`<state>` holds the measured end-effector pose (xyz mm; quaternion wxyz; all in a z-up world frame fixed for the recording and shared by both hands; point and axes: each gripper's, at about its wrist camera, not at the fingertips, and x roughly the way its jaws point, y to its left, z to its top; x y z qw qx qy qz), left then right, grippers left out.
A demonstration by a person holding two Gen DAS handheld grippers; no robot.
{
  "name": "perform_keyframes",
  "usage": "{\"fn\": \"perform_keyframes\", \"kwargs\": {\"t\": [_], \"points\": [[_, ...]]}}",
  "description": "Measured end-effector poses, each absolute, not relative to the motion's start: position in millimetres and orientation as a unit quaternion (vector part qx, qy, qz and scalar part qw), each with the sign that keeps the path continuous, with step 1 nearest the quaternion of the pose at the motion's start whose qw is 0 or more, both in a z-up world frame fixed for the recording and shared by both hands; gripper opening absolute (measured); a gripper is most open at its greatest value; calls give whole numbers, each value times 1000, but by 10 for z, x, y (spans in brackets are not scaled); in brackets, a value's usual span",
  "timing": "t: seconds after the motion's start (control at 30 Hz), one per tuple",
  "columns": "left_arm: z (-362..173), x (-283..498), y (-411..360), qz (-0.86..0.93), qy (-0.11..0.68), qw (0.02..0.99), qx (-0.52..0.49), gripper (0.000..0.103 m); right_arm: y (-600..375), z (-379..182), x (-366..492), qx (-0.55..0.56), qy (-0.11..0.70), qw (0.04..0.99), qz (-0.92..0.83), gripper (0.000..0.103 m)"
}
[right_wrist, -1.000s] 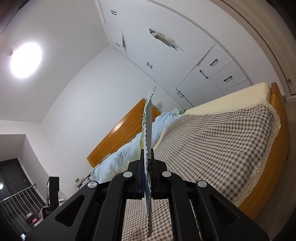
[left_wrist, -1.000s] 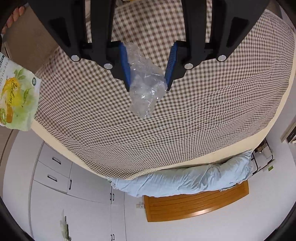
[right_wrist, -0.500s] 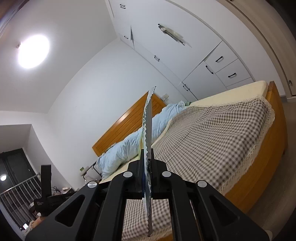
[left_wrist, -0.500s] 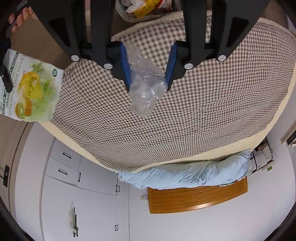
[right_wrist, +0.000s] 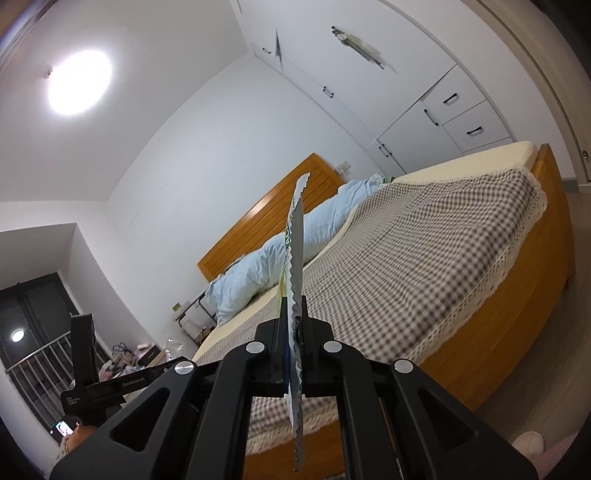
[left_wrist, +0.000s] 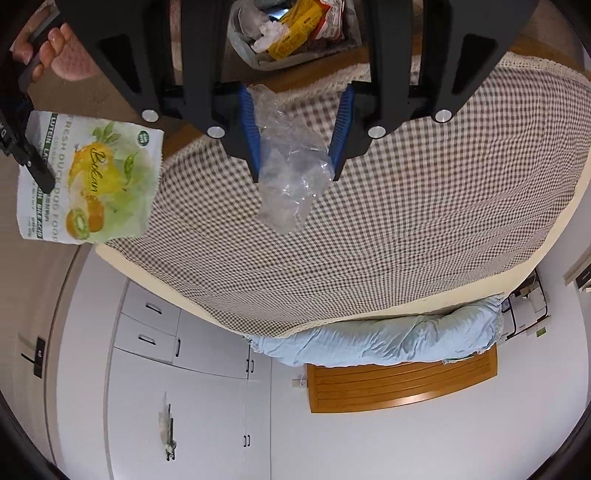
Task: Collect trash
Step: 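Carry the wrapper and dog food bag down to the floor bin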
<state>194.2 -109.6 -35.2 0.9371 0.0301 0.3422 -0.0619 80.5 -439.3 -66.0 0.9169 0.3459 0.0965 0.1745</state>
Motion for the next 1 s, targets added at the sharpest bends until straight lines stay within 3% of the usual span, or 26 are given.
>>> {"fn": "perform_keyframes", "kwargs": {"t": [1.0], "points": [[-894,787,-775,-84,342,935,29,33,-4028,-1059,336,319,194,894,249,3]]}}
